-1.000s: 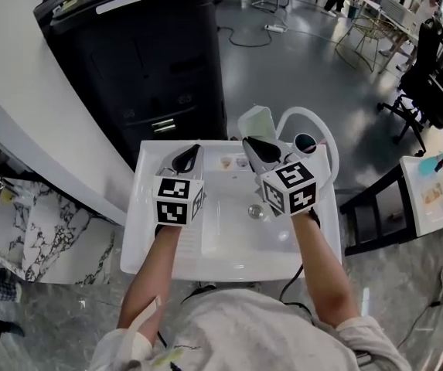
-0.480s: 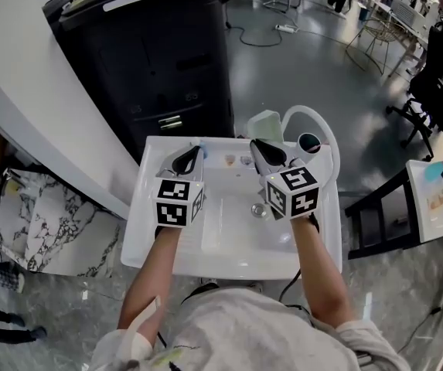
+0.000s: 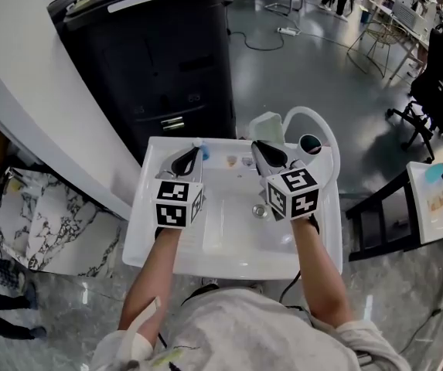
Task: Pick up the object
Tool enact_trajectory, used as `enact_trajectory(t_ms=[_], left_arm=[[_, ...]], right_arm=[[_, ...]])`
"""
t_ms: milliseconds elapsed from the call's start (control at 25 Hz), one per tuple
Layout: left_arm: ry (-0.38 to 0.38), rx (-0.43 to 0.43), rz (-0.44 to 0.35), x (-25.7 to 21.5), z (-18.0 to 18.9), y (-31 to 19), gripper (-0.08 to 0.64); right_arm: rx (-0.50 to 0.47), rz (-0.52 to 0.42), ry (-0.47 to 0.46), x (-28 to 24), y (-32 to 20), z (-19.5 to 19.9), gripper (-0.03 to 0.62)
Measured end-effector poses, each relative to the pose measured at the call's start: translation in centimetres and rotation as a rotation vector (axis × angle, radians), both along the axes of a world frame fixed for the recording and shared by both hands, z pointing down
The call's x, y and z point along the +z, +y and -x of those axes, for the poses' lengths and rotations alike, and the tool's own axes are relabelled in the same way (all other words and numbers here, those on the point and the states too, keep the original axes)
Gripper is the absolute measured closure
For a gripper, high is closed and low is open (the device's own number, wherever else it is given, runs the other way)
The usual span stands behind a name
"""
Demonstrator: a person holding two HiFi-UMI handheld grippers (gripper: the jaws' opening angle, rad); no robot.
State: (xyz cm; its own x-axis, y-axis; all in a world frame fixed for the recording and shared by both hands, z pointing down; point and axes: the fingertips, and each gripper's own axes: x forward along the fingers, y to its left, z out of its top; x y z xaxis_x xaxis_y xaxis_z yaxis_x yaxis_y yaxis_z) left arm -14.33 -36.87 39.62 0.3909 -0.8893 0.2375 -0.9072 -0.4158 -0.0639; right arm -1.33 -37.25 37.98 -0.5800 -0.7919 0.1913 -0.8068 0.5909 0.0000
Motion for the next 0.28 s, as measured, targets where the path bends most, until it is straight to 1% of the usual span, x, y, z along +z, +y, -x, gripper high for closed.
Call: enact_trajectory(t_ms=[280], left_arm=[[-0.003, -0.002, -0.001, -0.17, -0.04, 0.28, 0.56]], right_arm=[[0.002, -0.004, -0.003, -0.24, 0.22, -0.2, 0.583]])
